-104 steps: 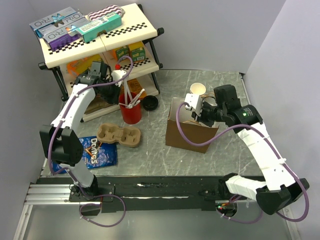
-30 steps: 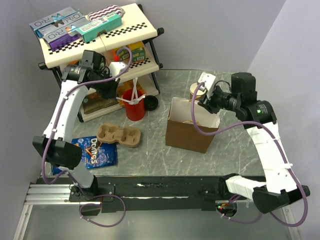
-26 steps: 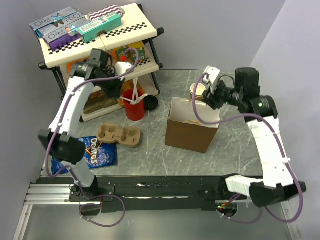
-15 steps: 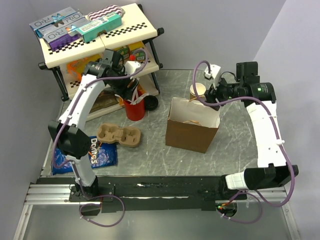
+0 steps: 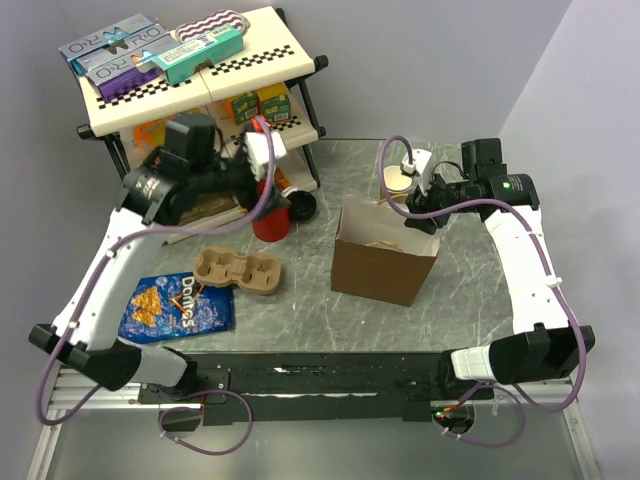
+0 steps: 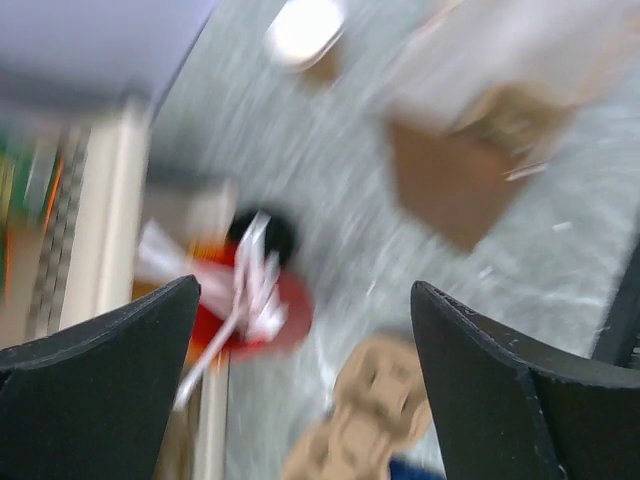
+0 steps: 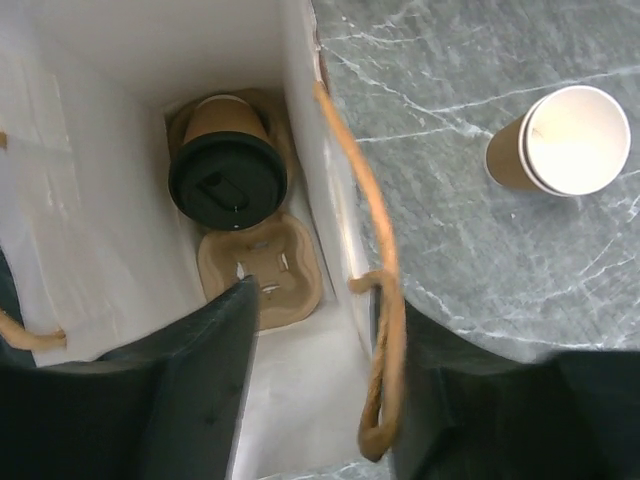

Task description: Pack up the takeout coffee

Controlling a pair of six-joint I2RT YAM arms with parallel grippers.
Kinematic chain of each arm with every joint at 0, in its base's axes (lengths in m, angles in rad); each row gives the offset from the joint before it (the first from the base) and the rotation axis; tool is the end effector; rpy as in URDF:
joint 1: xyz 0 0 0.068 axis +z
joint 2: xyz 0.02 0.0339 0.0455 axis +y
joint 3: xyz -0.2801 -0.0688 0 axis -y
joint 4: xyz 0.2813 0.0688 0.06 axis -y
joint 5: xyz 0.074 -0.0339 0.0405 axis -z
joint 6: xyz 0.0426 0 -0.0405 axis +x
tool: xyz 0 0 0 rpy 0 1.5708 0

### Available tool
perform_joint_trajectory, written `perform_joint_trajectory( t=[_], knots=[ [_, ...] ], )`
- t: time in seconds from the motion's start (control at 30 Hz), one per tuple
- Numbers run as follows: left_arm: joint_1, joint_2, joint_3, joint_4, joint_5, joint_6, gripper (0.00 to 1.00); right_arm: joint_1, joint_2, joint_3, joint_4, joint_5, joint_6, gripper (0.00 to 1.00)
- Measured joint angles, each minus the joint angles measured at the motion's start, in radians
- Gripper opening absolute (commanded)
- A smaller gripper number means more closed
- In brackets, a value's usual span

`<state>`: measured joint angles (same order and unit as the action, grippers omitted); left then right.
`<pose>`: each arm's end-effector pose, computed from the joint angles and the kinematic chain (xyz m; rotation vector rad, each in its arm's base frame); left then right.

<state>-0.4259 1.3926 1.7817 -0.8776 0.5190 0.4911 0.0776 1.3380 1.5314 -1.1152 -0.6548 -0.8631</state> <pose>0.2698 -0.1456 0.4993 1.1709 1.6516 -0.4913 0.2822 0.0480 0.4131 -1.2627 1.9102 0.4209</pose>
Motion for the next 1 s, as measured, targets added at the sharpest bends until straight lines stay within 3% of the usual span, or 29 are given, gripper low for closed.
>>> perform_joint_trajectory(
  t=[0.03, 0.23, 0.5, 0.7, 1.0],
  knots=[
    [-0.034, -0.014, -0.002, 0.014, 0.018, 0.011, 0.91, 0.0, 0.002, 0.0, 0.002, -0.001, -0.002, 0.35],
    [-0.209, 0.005, -0.039, 0.057, 0.079, 0.069, 0.91, 0.0, 0.014, 0.007, -0.005, -0.024, -0.021, 0.01],
    [-0.332, 0.059, -0.104, 0.127, 0.063, 0.117, 0.86, 0.043, 0.0, 0.006, -0.006, -0.033, 0.014, 0.0],
    [-0.416, 0.067, -0.104, 0.19, 0.056, 0.164, 0.8, 0.14, -0.111, -0.016, 0.015, -0.017, 0.103, 0.0],
    [-0.536, 0.063, -0.183, 0.26, 0.039, 0.224, 0.54, 0.148, -0.208, -0.108, 0.038, -0.021, 0.218, 0.0]
  ],
)
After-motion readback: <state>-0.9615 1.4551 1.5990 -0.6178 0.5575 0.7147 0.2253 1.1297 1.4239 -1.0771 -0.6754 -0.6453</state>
